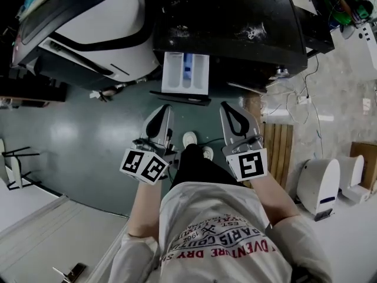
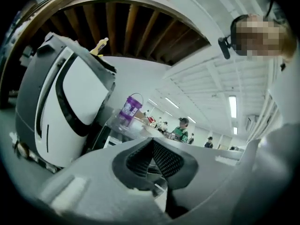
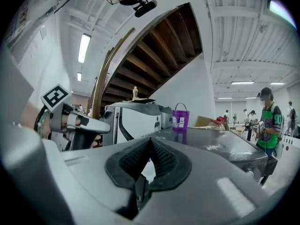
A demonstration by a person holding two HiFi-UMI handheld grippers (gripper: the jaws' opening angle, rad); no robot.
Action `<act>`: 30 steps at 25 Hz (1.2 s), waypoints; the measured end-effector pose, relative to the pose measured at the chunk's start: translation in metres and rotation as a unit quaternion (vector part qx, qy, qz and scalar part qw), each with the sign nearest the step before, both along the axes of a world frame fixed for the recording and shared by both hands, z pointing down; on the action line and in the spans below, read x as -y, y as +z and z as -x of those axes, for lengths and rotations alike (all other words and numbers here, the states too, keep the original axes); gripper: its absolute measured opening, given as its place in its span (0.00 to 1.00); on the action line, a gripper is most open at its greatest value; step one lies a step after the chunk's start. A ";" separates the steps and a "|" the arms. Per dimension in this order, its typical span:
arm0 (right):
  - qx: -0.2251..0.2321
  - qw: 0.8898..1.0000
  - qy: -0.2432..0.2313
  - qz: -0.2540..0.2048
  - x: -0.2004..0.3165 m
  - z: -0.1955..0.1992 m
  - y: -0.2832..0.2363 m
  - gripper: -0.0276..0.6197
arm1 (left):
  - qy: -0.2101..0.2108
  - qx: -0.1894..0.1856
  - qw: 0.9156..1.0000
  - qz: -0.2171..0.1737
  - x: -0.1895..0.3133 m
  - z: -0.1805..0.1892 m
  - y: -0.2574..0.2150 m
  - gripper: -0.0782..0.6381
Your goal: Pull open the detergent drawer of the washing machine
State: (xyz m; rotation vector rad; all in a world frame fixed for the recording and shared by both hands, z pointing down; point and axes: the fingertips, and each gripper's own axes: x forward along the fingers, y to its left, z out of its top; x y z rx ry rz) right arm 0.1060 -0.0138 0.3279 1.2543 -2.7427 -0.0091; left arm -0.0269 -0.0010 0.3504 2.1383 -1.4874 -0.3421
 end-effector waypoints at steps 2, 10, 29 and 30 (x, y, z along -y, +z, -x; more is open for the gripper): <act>0.002 1.000 -0.005 -0.005 0.000 -0.002 -0.012 0.04 | 0.013 0.043 0.999 -0.014 0.001 -0.007 -0.018 0.11; 0.013 0.999 -0.015 -0.026 -0.006 -0.007 -0.056 0.04 | 0.040 0.216 0.974 -0.062 0.002 -0.022 -0.065 0.11; 0.022 0.998 -0.013 -0.058 -0.002 -0.023 -0.115 0.04 | 0.089 0.220 0.963 -0.123 0.007 -0.039 -0.137 0.11; 0.021 0.998 -0.014 -0.057 -0.002 -0.023 -0.115 0.04 | 0.090 0.220 0.964 -0.123 0.007 -0.039 -0.136 0.11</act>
